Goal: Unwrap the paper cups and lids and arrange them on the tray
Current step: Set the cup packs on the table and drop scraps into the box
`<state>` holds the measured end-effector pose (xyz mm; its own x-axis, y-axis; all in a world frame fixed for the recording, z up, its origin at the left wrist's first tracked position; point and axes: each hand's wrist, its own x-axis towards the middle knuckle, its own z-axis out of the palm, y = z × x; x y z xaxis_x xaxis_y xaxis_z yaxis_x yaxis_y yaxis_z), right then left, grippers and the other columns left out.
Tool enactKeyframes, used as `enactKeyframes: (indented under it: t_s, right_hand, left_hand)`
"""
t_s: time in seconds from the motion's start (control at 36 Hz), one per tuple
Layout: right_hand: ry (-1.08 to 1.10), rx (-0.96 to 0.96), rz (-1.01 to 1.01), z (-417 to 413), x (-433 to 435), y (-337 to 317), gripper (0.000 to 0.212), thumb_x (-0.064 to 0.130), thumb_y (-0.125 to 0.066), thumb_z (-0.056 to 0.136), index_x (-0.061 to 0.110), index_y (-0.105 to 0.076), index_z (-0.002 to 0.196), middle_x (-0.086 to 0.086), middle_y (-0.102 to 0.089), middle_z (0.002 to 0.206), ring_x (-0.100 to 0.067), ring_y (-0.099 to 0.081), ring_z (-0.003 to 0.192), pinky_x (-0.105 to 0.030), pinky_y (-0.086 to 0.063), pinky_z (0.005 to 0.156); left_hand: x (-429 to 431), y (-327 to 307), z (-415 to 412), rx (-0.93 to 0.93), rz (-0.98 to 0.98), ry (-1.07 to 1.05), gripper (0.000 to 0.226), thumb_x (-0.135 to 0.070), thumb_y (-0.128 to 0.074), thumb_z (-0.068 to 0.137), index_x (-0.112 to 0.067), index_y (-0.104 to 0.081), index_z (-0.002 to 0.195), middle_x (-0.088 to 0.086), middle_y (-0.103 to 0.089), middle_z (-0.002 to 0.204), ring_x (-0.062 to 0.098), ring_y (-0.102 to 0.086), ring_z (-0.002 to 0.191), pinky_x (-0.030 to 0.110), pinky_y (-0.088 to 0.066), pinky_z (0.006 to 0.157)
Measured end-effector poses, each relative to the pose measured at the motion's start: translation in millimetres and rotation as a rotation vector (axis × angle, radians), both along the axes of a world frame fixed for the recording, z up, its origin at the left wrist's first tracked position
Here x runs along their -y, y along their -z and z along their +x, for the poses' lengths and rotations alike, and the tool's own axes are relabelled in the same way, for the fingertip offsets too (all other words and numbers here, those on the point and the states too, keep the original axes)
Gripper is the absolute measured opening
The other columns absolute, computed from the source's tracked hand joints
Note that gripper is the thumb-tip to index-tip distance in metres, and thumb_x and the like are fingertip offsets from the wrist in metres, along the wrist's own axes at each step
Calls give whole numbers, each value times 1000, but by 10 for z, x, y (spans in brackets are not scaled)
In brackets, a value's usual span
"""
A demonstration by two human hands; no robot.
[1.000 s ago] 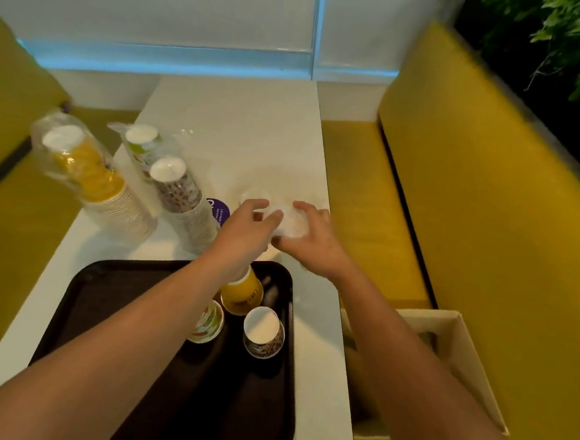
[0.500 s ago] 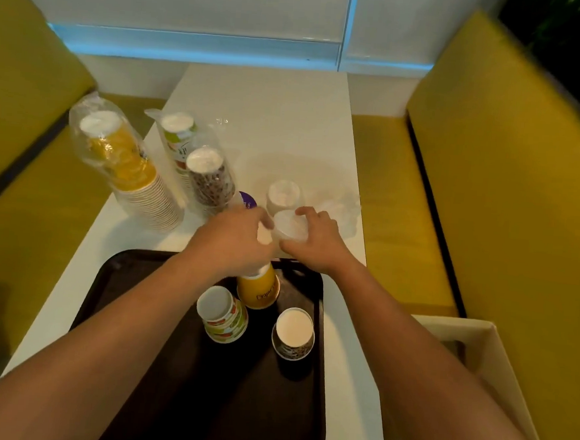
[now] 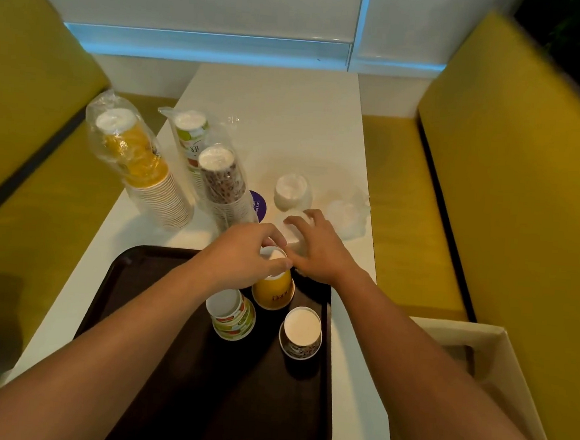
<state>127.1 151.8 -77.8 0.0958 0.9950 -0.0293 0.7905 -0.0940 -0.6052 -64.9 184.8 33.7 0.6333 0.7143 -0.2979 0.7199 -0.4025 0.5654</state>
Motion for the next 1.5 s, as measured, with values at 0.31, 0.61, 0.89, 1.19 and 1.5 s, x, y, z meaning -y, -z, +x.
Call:
enactKeyframes:
  t_s: [0.31,0.61,0.89,1.19,1.5]
  right_hand:
    - [42,21,-156,243,56,-112,64,57,-66,90,29,-50,144,-5,-49,126,-29,-56,115,-39,-51,94]
    - [71,257,-159,99,95,42,66,60,-47,103,36,-27,161,-8,-19,171,-39,-29,147,-55,-38,115]
    - [225,179,91,54,290,-174,52,34,-57,103,27,-48,153,-7,-37,163,-33,-31,144,-51,-40,115]
    - [342,-118,427,-104,459,-867,32,18,-63,99,20,-66,131,-5,-54,133,-24,-45,128,-26,-35,99]
    - [311,-310,555,-912,418,-1677,31,13,-62,100,24,-63,128,3,-53,127,-13,-57,114,-29,-53,94]
  left_hand:
    - [-20,-1,12,-29,-18,10,42,-50,-74,91,-34,-63,128,-7,-63,123,13,-60,103,30,-49,83]
    - [-5,-16,30,-15,-2,6,40,-46,-76,90,-35,-64,127,-9,-61,122,12,-58,107,31,-49,88]
    - [53,-43,26,66,8,-63,42,-52,-71,93,-33,-63,129,-10,-60,123,9,-61,107,33,-54,91]
    - [244,-449,-206,316,158,-260,22,-42,-68,97,-30,-70,116,-15,-69,107,-2,-63,92,20,-49,74]
    - [137,-604,-1085,461,287,-467,6,-35,-70,97,-36,-71,103,-19,-70,95,1,-66,82,22,-50,67]
